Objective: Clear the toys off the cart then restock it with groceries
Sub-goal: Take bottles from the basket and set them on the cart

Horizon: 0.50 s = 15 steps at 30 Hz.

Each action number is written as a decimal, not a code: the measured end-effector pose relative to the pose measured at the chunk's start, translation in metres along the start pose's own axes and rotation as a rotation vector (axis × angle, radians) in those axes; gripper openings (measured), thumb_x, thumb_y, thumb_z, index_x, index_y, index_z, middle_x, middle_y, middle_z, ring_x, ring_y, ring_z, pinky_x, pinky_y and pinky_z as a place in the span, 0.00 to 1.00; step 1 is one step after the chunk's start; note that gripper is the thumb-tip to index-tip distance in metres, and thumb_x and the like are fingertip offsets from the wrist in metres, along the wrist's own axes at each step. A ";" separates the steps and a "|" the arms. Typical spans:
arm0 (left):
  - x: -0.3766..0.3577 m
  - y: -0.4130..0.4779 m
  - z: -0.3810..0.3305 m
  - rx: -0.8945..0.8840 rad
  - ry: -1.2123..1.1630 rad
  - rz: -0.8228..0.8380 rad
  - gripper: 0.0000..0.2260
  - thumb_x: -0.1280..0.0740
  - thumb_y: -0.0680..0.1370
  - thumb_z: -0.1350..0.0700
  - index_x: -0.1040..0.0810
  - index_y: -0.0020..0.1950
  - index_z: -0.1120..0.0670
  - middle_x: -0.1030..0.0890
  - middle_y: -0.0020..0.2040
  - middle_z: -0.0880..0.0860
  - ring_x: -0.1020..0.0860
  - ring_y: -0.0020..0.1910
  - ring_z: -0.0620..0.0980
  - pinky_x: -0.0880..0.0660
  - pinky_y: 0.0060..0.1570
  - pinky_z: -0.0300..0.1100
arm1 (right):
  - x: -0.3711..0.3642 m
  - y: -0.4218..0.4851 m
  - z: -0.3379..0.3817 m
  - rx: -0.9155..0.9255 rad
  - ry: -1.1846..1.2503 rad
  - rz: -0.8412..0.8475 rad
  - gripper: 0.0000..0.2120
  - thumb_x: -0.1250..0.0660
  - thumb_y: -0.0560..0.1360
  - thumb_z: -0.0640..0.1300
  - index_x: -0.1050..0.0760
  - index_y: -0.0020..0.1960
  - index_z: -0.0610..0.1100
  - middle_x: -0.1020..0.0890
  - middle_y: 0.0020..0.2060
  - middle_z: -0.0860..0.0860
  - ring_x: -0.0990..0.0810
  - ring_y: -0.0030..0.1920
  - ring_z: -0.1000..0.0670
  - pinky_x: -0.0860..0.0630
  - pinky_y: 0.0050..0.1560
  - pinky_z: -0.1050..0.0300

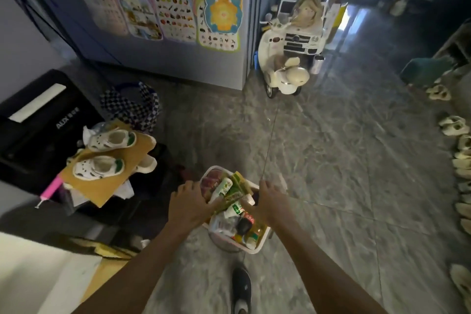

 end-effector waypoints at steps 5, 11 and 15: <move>-0.081 0.053 0.002 0.051 -0.007 0.063 0.42 0.45 0.70 0.17 0.22 0.62 0.51 0.18 0.58 0.54 0.20 0.59 0.59 0.25 0.57 0.55 | -0.061 0.060 -0.013 0.060 0.001 0.129 0.48 0.42 0.71 0.79 0.38 0.81 0.51 0.28 0.76 0.48 0.28 0.74 0.42 0.25 0.69 0.40; -0.196 0.107 0.027 0.075 -0.015 0.170 0.42 0.39 0.70 0.22 0.30 0.77 0.46 0.20 0.59 0.51 0.23 0.63 0.55 0.25 0.61 0.53 | -0.148 0.123 -0.021 0.145 -0.056 0.278 0.45 0.34 0.72 0.75 0.37 0.80 0.50 0.33 0.80 0.47 0.35 0.79 0.42 0.35 0.77 0.38; -0.255 0.123 0.043 0.080 0.022 0.188 0.32 0.30 0.70 0.27 0.22 0.64 0.48 0.23 0.57 0.51 0.25 0.61 0.54 0.25 0.61 0.52 | -0.210 0.154 -0.026 0.280 -0.109 0.324 0.41 0.30 0.73 0.72 0.34 0.78 0.52 0.32 0.79 0.48 0.37 0.80 0.42 0.41 0.81 0.36</move>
Point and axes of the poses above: each hand's wrist, its own y-axis towards the middle knuckle, its own x-axis out of the back of the hand, z = x × y, the point moved 4 cm from there along y, towards the middle knuckle
